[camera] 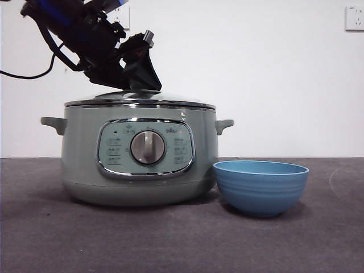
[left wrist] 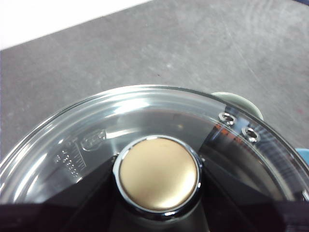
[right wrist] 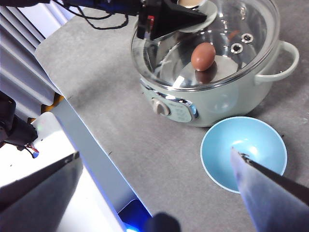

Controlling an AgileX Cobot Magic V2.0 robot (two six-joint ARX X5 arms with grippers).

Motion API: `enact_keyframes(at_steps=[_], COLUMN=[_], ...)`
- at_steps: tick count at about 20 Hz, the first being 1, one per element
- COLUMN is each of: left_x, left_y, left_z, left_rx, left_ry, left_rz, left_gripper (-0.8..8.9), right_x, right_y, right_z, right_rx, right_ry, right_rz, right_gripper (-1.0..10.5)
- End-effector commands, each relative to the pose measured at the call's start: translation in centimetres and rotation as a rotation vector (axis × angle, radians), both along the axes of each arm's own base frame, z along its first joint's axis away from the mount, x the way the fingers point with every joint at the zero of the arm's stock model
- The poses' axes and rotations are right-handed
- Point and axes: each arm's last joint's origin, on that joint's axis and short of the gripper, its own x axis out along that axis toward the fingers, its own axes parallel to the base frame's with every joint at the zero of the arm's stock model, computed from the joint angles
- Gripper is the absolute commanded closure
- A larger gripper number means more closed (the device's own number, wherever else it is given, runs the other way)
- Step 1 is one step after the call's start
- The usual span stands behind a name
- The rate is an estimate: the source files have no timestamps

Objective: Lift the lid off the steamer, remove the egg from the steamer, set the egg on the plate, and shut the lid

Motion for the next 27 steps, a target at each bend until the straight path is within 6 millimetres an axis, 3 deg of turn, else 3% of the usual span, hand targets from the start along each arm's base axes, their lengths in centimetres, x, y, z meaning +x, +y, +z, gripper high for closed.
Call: enact_keyframes(at_steps=[1,10,15,19,27], left_x=[-1.2,-3.8,-8.8,-13.7,-21.8], left_y=[0.2,1.5,4.5,7.3,11.7], left_z=[2.2,6.6,10.7,12.7,13.0], left_rx=[-0.048,-0.119,-0.123,-0.110,-0.049], left_ry=[-0.067,-0.212,-0.294,-0.315,-0.298], left_rz=[-0.022,-0.023,0.082,0.147,0.298], left_gripper=[8.22,8.22,8.22,8.22,8.22], right_x=[0.1,0.4,2.8,6.3,12.4], right_y=[0.0,0.0,1.3,4.5,14.1], right_z=[0.1,0.3,0.2,-1.3,-6.5], right_rx=[-0.009,-0.020,0.041,0.081,-0.010], right_ry=[-0.015,-0.055,-0.065,-0.046,-0.063], right_rz=[-0.007,-0.035,-0.055,-0.016,-0.019], right_gripper=[3.8,3.8,3.8,3.8,4.2])
